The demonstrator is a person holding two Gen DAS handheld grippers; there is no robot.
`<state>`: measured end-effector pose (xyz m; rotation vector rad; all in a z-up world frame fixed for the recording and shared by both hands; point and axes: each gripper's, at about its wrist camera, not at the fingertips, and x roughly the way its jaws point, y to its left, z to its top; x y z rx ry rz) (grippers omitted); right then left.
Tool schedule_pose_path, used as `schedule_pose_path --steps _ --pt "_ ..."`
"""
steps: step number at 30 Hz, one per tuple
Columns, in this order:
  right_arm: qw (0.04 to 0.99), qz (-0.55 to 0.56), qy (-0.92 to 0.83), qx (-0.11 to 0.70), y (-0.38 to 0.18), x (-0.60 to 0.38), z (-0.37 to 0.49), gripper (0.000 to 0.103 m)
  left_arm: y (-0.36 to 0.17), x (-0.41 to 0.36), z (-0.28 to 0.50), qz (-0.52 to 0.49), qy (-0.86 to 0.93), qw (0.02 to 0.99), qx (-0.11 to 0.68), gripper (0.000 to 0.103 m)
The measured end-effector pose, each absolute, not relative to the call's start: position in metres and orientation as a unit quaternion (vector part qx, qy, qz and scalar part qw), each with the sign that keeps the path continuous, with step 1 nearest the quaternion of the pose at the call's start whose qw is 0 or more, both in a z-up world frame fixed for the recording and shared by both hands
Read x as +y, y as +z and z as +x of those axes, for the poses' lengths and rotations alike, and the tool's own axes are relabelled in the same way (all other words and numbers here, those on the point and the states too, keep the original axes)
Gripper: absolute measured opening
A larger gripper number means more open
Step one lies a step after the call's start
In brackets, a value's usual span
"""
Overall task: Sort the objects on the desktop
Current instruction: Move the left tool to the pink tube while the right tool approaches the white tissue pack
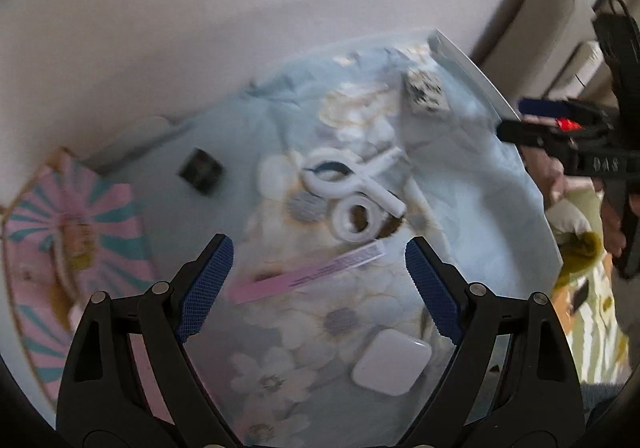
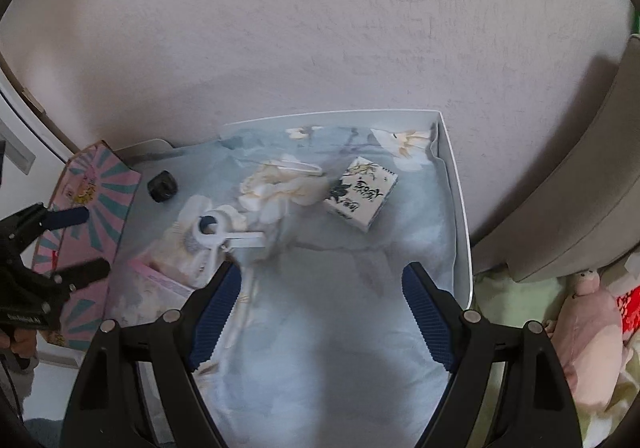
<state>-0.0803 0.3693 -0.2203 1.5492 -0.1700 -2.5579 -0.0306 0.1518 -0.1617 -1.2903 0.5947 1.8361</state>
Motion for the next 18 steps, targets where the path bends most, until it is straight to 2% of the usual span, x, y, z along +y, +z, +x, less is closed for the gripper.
schedule_pose_path --steps 11,18 --pt "0.079 0.541 -0.834 -0.074 -0.257 0.38 -0.118 0.08 -0.227 0.166 -0.039 -0.548 0.678 0.395 0.29 0.087" --pt "0.062 0.556 -0.824 -0.086 -0.278 0.377 -0.145 0.08 -0.233 0.163 -0.039 -0.554 0.672 0.405 0.279 0.088"
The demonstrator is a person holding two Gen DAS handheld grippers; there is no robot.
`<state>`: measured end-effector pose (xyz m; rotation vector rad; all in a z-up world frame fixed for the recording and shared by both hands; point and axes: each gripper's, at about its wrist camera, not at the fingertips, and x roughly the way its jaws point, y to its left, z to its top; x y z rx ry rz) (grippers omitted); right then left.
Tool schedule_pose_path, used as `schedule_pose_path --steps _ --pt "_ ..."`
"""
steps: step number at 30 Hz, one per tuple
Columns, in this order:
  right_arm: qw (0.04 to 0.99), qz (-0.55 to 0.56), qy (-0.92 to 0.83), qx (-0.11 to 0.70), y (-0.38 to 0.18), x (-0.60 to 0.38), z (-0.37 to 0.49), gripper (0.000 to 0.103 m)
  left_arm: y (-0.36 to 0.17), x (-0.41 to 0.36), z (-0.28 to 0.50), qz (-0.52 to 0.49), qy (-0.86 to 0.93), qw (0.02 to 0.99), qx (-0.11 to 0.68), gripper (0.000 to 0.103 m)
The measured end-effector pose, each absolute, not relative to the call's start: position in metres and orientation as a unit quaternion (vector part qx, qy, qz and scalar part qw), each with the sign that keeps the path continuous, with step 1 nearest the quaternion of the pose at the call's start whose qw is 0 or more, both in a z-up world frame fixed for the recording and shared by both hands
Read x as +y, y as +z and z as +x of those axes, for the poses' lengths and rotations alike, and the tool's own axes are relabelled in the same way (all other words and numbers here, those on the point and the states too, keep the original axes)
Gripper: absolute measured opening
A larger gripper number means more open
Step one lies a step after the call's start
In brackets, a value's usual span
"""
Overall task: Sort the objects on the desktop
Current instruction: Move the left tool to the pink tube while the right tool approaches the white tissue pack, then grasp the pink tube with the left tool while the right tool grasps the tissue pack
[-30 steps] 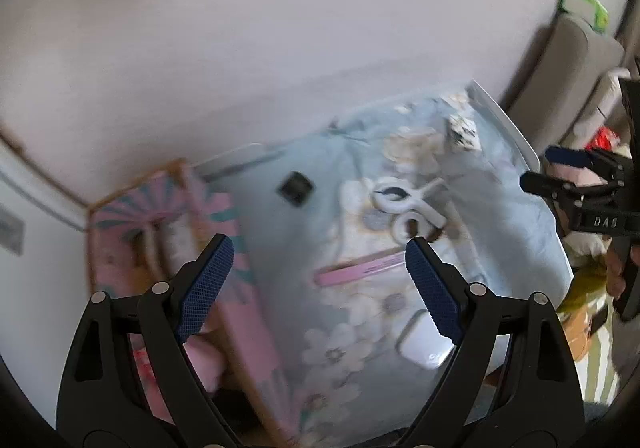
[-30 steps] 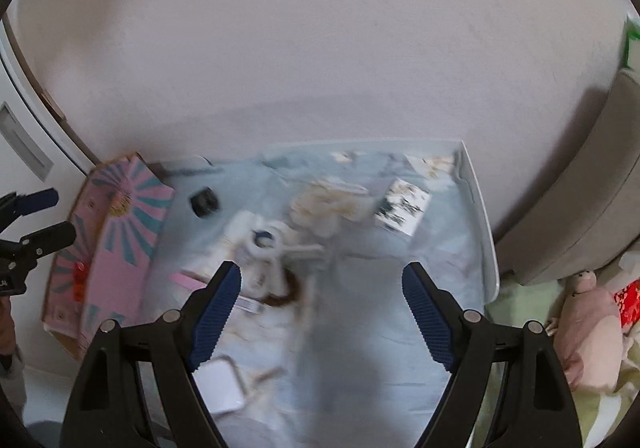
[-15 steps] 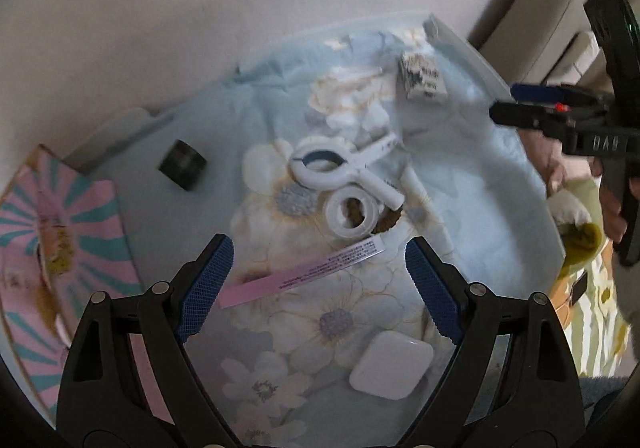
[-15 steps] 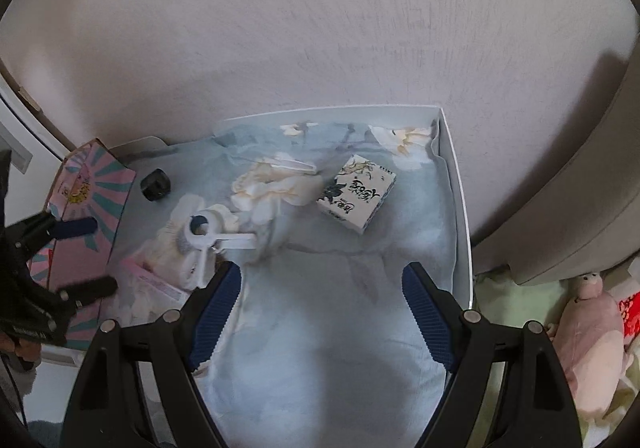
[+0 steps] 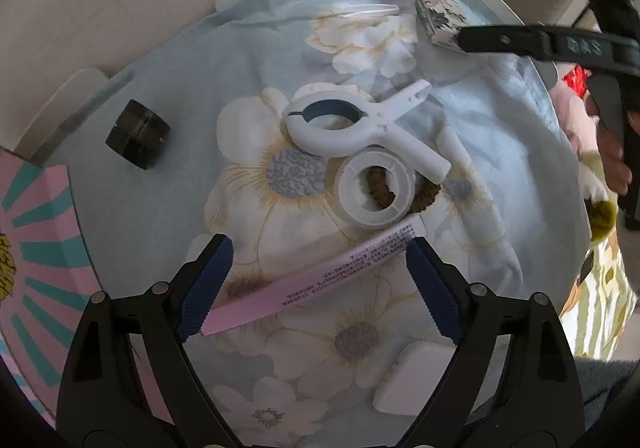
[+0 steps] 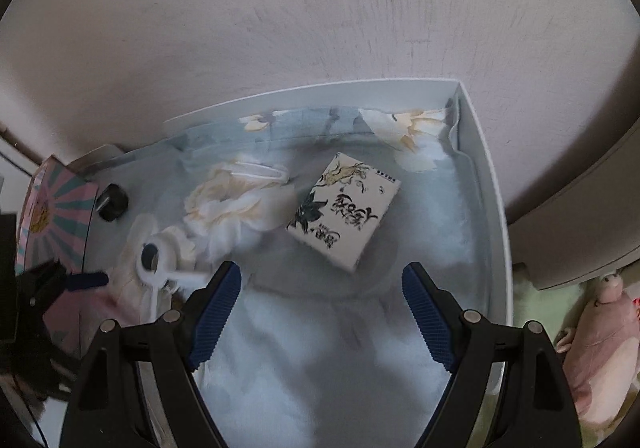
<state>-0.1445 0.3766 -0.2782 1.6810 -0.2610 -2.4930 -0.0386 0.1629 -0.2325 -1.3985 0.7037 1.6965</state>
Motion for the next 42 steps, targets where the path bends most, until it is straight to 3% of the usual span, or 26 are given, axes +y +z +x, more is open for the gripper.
schedule_pose_path --steps 4,7,8,9,18,24,28,33,37,42 --pt "0.062 0.558 -0.823 -0.086 -0.283 0.373 -0.152 0.08 -0.234 0.163 -0.026 -0.536 0.663 0.42 0.311 0.085" --pt "0.061 0.559 -0.823 -0.077 -0.285 0.371 -0.159 0.08 -0.238 0.165 -0.015 -0.524 0.652 0.428 0.341 0.064" --pt "0.059 0.558 -0.824 -0.074 -0.285 0.37 -0.16 0.08 -0.24 0.166 -0.013 -0.523 0.65 0.428 0.349 0.051" --pt "0.058 0.558 -0.825 -0.072 -0.285 0.37 -0.162 0.08 -0.24 0.166 -0.011 -0.521 0.647 0.432 0.351 0.043" --pt "0.047 0.556 -0.826 -0.083 -0.293 0.372 -0.168 0.08 -0.234 0.162 -0.002 -0.525 0.632 0.447 0.355 0.022" --pt "0.044 0.546 -0.834 -0.071 -0.295 0.375 -0.168 0.08 -0.23 0.157 -0.003 -0.542 0.626 0.447 0.339 0.018" --pt "0.042 0.541 -0.837 -0.062 -0.293 0.378 -0.17 0.057 -0.227 0.152 -0.007 -0.56 0.627 0.444 0.311 0.016" --pt "0.04 0.541 -0.839 -0.042 -0.293 0.377 -0.172 0.057 -0.228 0.142 -0.021 -0.593 0.634 0.43 0.248 0.015" --pt "0.029 0.541 -0.84 0.034 -0.294 0.359 -0.172 0.057 -0.226 0.133 -0.031 -0.613 0.639 0.419 0.2 0.015" --pt "0.027 0.53 -0.847 0.007 -0.292 0.366 -0.166 0.054 -0.223 0.129 -0.03 -0.6 0.65 0.413 0.216 0.014"
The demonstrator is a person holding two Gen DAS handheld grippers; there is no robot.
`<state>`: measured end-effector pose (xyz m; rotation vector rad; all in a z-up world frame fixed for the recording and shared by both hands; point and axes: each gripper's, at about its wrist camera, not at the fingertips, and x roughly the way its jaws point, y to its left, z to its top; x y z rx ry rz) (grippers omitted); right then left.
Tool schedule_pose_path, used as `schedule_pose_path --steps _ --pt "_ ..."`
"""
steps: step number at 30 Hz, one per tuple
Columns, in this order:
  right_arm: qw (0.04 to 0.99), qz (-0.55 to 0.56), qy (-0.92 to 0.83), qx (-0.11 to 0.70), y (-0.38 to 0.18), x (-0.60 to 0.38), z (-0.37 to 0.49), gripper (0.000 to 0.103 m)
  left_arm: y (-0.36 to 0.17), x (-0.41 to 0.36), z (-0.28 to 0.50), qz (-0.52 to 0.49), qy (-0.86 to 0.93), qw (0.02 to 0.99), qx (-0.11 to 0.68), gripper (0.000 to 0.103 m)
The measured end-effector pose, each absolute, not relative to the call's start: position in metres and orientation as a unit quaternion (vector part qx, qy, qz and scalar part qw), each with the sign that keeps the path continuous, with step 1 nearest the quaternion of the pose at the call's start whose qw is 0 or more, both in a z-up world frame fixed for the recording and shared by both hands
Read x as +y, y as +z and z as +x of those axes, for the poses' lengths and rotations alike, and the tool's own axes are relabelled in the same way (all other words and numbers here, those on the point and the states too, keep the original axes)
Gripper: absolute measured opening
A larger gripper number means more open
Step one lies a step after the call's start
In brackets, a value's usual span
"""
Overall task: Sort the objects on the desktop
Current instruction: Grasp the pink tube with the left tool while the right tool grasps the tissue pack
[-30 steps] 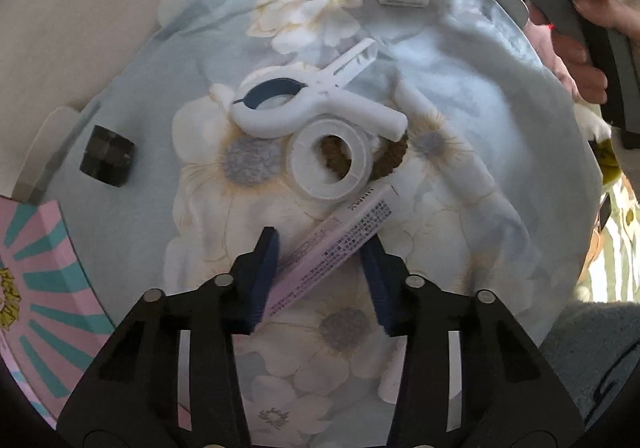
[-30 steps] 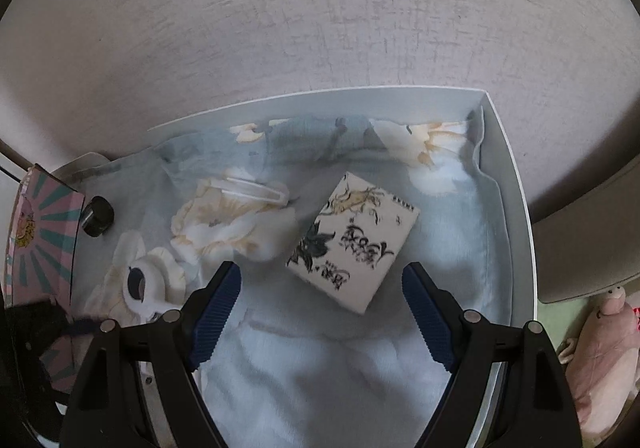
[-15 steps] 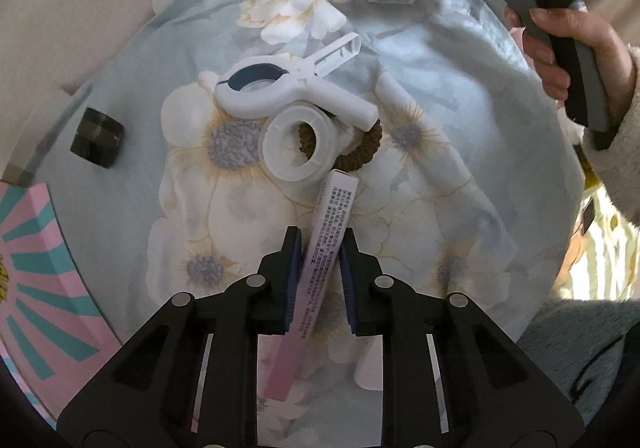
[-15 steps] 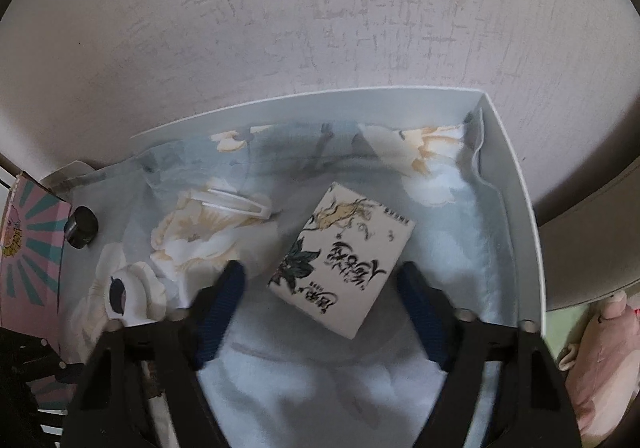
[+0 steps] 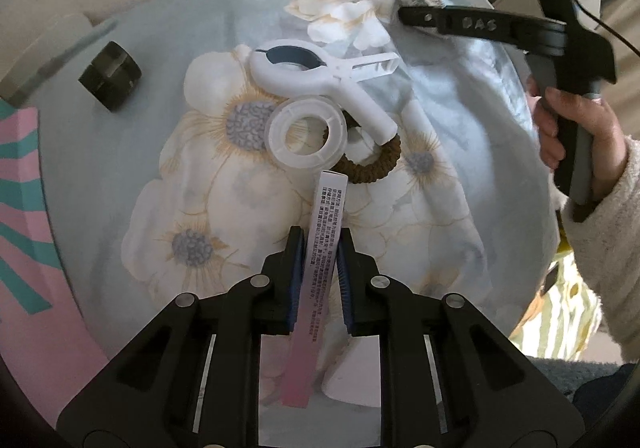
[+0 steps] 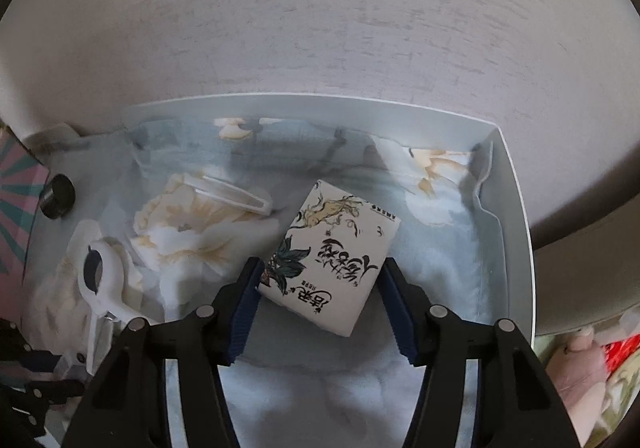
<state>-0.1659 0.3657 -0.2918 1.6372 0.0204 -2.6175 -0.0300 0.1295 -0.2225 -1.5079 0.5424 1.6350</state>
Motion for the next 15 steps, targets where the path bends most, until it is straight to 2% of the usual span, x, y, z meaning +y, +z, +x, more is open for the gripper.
schedule_pose_path --steps 6,15 --pt "0.024 0.516 -0.856 -0.014 -0.277 0.378 -0.154 0.053 -0.219 0.124 -0.035 -0.604 0.653 0.404 0.214 0.013" --pt "0.027 0.489 -0.871 -0.026 -0.235 0.377 -0.131 0.053 -0.172 0.127 -0.023 -0.567 0.676 0.408 0.234 0.012"
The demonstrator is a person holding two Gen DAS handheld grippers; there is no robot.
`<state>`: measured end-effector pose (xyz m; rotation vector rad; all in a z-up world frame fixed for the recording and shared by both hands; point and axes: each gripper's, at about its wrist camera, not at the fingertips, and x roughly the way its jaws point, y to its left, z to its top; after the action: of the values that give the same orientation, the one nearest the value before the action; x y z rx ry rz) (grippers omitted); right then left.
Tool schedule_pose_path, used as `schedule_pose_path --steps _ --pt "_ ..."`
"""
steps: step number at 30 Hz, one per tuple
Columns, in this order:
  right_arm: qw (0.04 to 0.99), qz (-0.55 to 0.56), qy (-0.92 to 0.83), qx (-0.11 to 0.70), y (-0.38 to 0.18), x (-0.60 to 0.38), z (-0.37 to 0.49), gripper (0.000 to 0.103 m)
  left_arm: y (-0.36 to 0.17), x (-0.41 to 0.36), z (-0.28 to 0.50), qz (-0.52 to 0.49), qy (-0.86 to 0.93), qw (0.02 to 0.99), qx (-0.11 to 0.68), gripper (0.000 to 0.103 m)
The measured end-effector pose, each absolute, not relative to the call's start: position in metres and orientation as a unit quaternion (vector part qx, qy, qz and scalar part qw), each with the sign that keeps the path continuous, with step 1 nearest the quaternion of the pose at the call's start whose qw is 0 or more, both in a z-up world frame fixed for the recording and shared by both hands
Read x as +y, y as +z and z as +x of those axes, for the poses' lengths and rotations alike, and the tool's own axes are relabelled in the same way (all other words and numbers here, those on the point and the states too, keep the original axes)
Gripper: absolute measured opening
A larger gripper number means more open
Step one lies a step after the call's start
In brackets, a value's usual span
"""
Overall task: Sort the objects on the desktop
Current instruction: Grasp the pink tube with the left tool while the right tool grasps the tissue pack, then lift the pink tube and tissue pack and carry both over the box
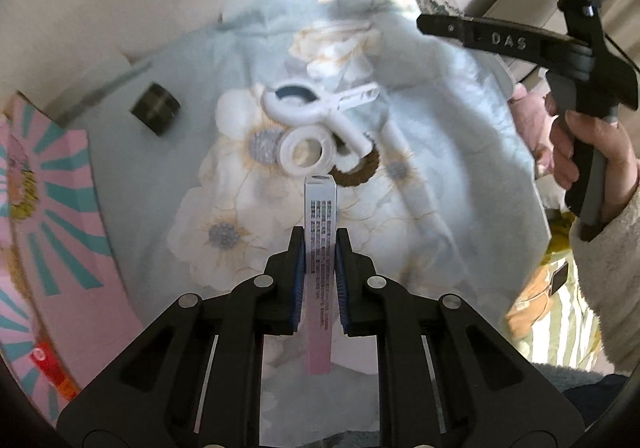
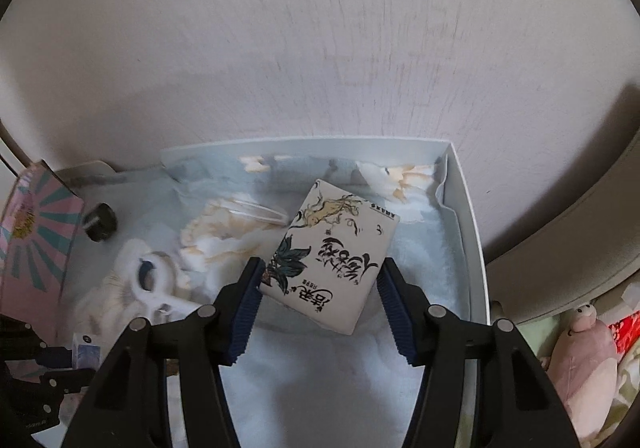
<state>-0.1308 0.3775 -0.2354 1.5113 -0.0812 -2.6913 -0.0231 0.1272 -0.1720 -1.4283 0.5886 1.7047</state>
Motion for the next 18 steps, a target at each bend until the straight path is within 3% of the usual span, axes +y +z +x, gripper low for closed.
schedule_pose_path --steps 8,18 --pt "0.03 0.466 -0.884 -0.016 -0.205 0.34 -0.095 0.053 -0.122 0.119 -0.024 -0.54 0.7 0.425 0.195 0.012" --pt "0.075 0.443 -0.893 0.006 -0.143 0.264 -0.089 0.053 -0.053 0.024 -0.053 -0.524 0.747 0.382 0.147 0.012"
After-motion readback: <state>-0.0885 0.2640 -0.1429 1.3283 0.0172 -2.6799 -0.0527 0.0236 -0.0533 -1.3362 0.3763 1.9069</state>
